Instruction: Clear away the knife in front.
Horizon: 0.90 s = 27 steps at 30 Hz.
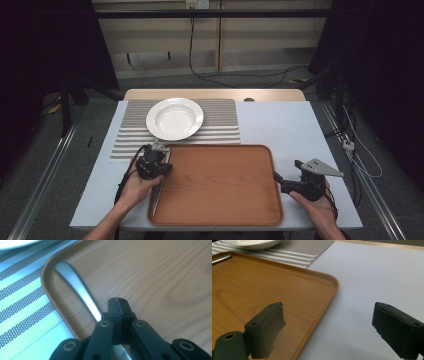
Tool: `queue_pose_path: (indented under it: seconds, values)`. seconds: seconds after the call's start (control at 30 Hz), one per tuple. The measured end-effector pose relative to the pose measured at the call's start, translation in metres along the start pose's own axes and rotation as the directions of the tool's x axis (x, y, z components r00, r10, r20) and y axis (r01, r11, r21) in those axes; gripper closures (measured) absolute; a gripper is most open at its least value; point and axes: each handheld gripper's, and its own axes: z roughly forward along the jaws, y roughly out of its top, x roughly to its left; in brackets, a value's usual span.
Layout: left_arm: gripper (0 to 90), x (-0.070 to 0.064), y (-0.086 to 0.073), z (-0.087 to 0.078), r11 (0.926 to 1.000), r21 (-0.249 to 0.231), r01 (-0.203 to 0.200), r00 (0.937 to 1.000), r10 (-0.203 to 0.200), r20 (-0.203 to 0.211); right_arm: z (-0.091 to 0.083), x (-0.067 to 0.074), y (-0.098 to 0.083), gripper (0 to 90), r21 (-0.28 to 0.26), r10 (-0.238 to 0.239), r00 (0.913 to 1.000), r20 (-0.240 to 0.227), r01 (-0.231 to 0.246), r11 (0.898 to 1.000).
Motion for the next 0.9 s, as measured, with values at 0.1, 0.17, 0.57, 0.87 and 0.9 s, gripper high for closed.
queue_pose_path:
  seconds: [0.1,0.17,0.57,0.87,0.9]
  values:
    - [90.0,0.000,-0.001,-0.001,1.0000,-0.001,-0.003,1.0000,0.003,0.001,0.000,0.000,0.000,10.5,0.000,-0.001,1.0000,0.001,0.001,1.000]
    - [90.0,0.000,-0.001,-0.001,1.0000,-0.002,-0.002,1.0000,0.002,0.000,0.000,0.000,0.000,10.5,-0.001,-0.003,1.0000,0.000,0.003,1.000]
    - [77.0,-0.001,-0.001,-0.012,0.9954,-0.096,-0.003,1.0000,0.002,-0.007,-0.001,0.000,0.000,10.5,-0.005,-0.001,1.0000,0.001,0.001,1.000]
    - [21.9,-0.007,-0.001,-0.024,0.9787,-0.205,-0.013,0.9987,0.002,-0.051,-0.001,0.000,0.000,10.5,-0.004,-0.001,1.0000,0.001,0.001,1.000]
    - [17.2,-0.007,0.000,-0.026,0.9767,-0.214,-0.005,0.9990,-0.005,-0.044,-0.001,0.000,0.000,10.5,-0.004,-0.002,1.0000,0.000,0.002,1.000]
